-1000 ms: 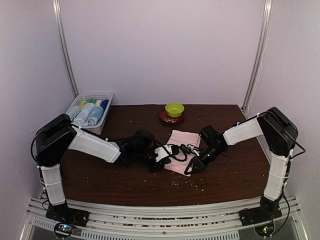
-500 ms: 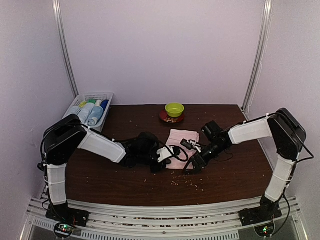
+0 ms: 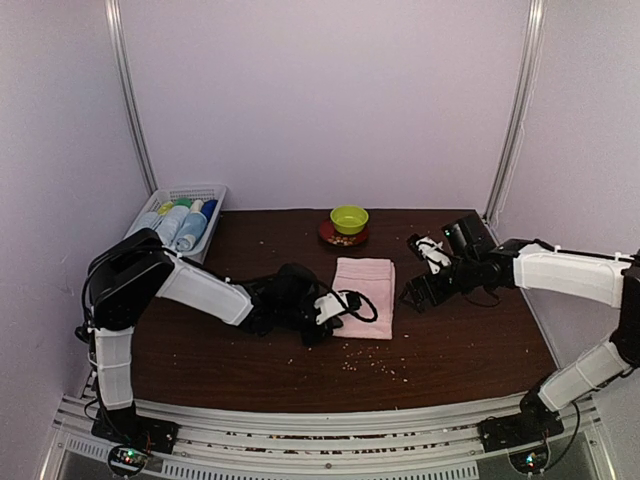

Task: Roll the towels
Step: Roll the towel at the center of the board.

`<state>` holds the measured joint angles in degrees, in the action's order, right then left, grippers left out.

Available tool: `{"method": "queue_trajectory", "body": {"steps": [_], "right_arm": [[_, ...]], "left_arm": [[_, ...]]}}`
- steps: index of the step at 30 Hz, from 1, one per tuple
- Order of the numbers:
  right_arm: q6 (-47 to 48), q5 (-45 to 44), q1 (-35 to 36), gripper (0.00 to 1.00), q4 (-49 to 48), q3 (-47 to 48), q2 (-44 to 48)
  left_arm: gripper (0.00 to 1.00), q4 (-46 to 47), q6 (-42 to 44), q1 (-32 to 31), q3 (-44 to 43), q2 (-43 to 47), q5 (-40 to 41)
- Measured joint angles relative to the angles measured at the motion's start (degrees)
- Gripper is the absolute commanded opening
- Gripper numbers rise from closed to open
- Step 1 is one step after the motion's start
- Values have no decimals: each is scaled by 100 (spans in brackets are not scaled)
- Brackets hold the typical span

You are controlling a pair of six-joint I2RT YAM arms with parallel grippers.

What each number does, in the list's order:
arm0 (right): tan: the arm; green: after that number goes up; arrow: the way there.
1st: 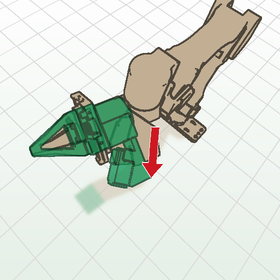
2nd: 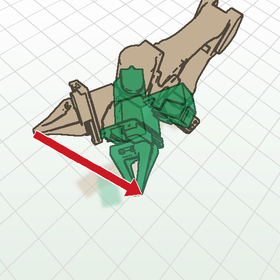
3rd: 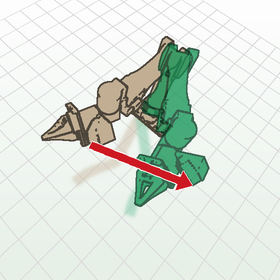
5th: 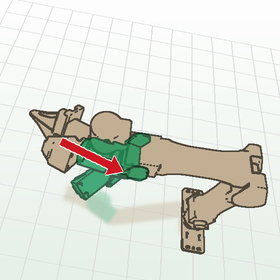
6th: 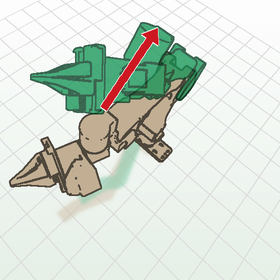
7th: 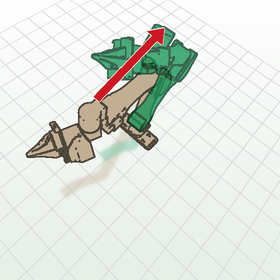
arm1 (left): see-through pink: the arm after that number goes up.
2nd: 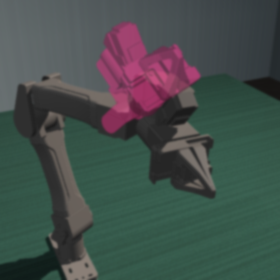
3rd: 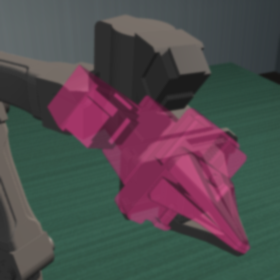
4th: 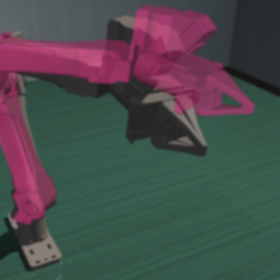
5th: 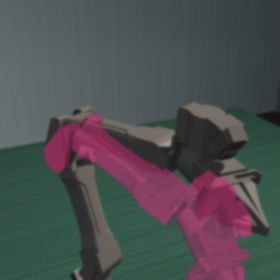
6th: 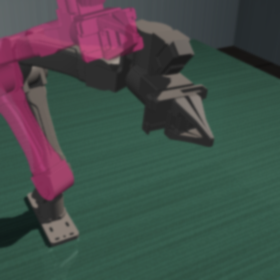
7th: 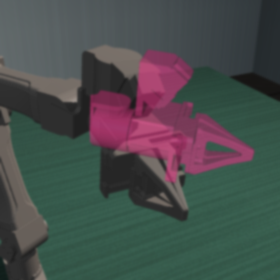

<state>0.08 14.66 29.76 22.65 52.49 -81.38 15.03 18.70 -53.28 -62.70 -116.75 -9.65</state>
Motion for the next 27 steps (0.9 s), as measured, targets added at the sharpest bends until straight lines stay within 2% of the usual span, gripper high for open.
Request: {"method": "queue_trajectory", "body": {"steps": [5,11,15,20,27], "right_arm": [[111,-588,-2,100,-813,-866,1325],[437,-459,66,100,-2400,-2024,2747],[986,-868,745,100,-3182,-2533,3141],[1788,-1495,1749,97,-3434,-2649,2776],[2415,-3228,2894,99,-3633,-2564,1025]], "left_arm": [[0,15,37,9,0,0,-149],[0,-118,251,55,-192,-105,-487],[0,-323,337,127,-391,-201,-715],[0,-590,398,212,-708,-361,-890],[0,-800,540,352,-841,-422,-1279]]}}
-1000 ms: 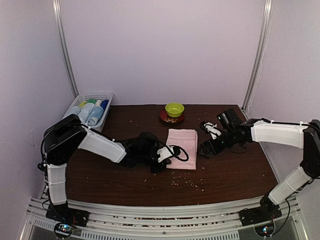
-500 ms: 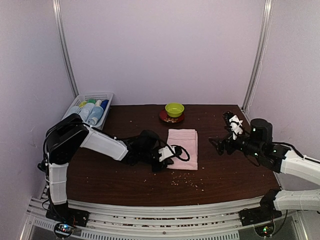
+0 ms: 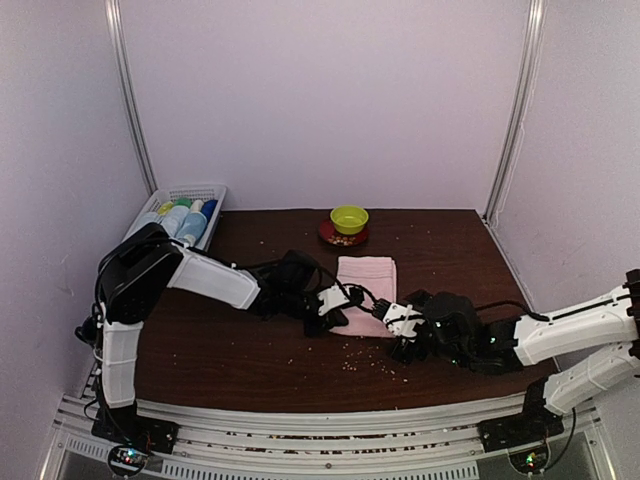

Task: Roll the towels
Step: Roll the towel at the center of the board.

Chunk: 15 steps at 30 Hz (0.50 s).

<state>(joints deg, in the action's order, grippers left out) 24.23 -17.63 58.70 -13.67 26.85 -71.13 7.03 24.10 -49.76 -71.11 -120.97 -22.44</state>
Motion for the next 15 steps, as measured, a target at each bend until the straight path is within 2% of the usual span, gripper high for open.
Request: {"method": "queue_trajectory", "body": {"steps": [8,15], "right_arm": [[223,-1440,63,100,-1469,-151,-802],[247,-1827,63,100,-2175,26,-1749]], "left_arm": [[0,-59,138,107,-15,-33,-385],[1,-63,153,153,-15,-44,-527]]}}
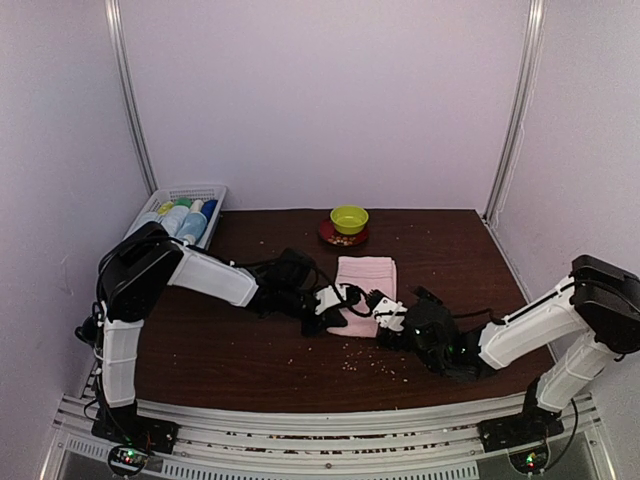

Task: Roll the towels
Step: Roll the towel at the center of the board.

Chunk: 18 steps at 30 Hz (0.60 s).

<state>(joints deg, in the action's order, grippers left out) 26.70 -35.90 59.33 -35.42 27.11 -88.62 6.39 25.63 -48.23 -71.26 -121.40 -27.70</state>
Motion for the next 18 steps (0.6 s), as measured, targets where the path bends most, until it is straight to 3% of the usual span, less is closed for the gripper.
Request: {"method": "queue_trajectory", "body": {"steps": [9,18], "right_arm": [[-188,-811,-94,100,-271,304,-654],[-638,-901,-278,100,566,542,-632]], "left_arm": [[2,-20,0,26,0,-2,-48],[3,-44,0,31,0,-2,-48]]}}
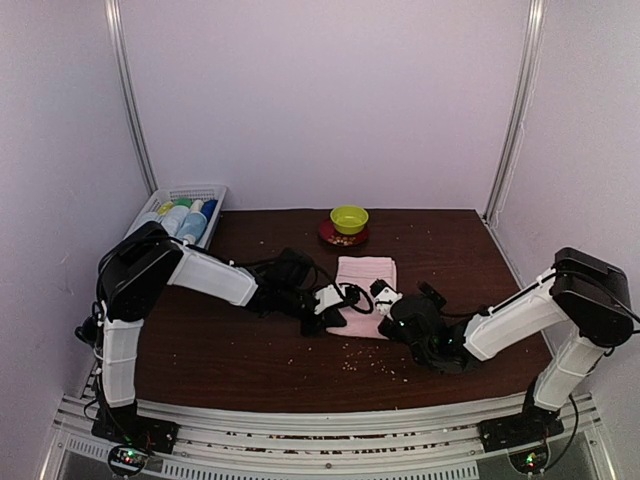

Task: Roll the towels
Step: Roll the towel at the center of the board.

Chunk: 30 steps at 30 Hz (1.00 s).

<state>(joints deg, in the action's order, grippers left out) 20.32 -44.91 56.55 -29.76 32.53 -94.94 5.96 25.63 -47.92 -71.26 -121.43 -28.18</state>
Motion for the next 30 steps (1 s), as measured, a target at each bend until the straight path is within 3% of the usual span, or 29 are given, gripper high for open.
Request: {"method": "queue_trajectory", "body": {"steps": [17,26,30], "right_arm": [[-184,-177,2,100,745,201,-398],[-1191,-673,-503,100,1923,450,1292],[-1003,-52,-538,98,1803,-79,2542]], "left_arm": [[6,-44,-2,37,-11,0,-55],[7,-289,4,50,-162,-33,-66],[8,-511,2,66,-363,-127,-114]]}}
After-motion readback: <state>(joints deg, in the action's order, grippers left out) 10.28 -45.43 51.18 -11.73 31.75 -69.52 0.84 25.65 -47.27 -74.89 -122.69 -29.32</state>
